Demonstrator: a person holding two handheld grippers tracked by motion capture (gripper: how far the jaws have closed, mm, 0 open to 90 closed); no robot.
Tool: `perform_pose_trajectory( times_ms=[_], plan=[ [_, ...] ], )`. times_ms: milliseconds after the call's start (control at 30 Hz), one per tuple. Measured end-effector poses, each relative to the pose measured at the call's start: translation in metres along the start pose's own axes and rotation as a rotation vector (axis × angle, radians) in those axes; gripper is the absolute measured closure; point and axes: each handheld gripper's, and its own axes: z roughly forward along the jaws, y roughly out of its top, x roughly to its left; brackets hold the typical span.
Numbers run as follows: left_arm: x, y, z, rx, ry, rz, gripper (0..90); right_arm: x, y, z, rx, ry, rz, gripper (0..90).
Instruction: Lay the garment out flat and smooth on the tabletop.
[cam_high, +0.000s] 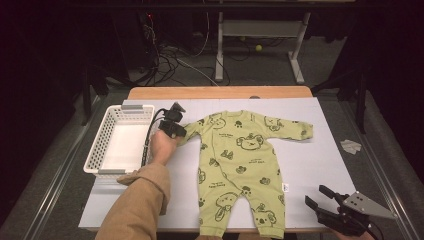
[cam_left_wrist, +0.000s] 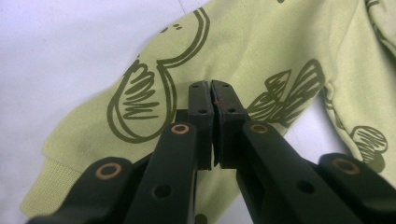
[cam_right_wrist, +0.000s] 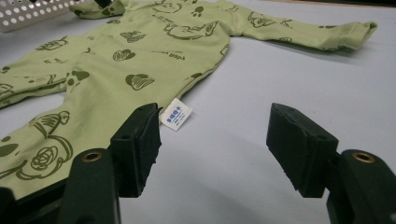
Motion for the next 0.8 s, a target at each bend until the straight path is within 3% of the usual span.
perform_pose_trajectory(
  times_ms=[367,800],
  plan=[
    [0.0037,-0.002,-0.0007,-0.021,-0.026,-0.005,85.2,0.0,-0.0003,-0.0008,-0.007,-0.001,-0.004,36.3],
    [-0.0032,-0.0011,-0.0092,-0.068,-0.049,0.029,85.2,0.0006,-0.0003,-0.0011,-0.008,-0.005,-0.006,36.4]
  ],
)
